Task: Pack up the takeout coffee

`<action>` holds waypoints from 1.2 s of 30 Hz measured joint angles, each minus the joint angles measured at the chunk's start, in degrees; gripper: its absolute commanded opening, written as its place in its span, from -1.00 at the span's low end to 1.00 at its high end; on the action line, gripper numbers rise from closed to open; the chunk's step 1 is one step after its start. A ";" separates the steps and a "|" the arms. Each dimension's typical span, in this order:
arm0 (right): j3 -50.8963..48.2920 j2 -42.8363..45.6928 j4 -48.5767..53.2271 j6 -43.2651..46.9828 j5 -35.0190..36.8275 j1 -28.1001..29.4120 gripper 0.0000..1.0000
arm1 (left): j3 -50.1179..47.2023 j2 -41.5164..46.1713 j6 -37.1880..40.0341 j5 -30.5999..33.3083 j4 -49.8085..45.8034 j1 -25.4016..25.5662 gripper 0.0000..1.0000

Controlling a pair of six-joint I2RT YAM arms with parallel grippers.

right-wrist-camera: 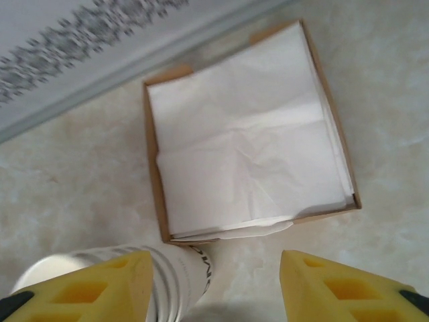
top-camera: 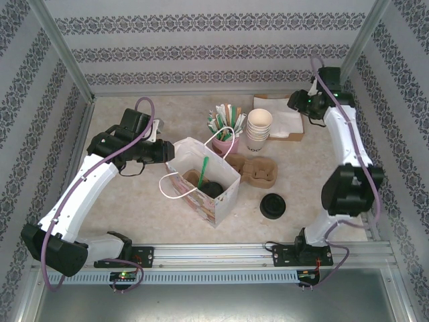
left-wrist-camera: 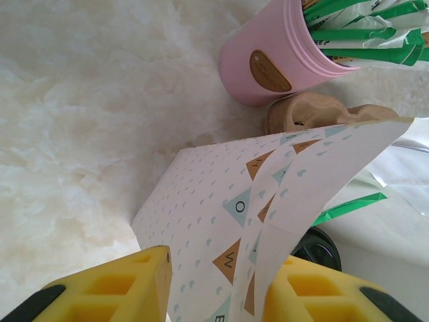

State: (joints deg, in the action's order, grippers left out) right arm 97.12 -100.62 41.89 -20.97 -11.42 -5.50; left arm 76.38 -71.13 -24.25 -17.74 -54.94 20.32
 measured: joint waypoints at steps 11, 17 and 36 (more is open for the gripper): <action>18.29 -24.85 2.03 -1.27 -0.94 -0.02 0.26 | 0.02 0.00 0.04 0.04 -0.35 0.00 -0.26; 27.12 -32.37 3.76 -2.32 -0.94 0.13 0.27 | 0.07 0.00 0.07 0.28 -0.94 0.00 -0.25; 38.71 -45.24 9.99 -4.42 5.46 4.11 -0.44 | 1.03 -0.07 0.04 1.38 -2.36 0.00 -0.24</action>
State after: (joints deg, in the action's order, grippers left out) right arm 135.83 -145.86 51.88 -25.39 -5.96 -1.39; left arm 77.41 -71.20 -24.21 -16.36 -57.30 20.32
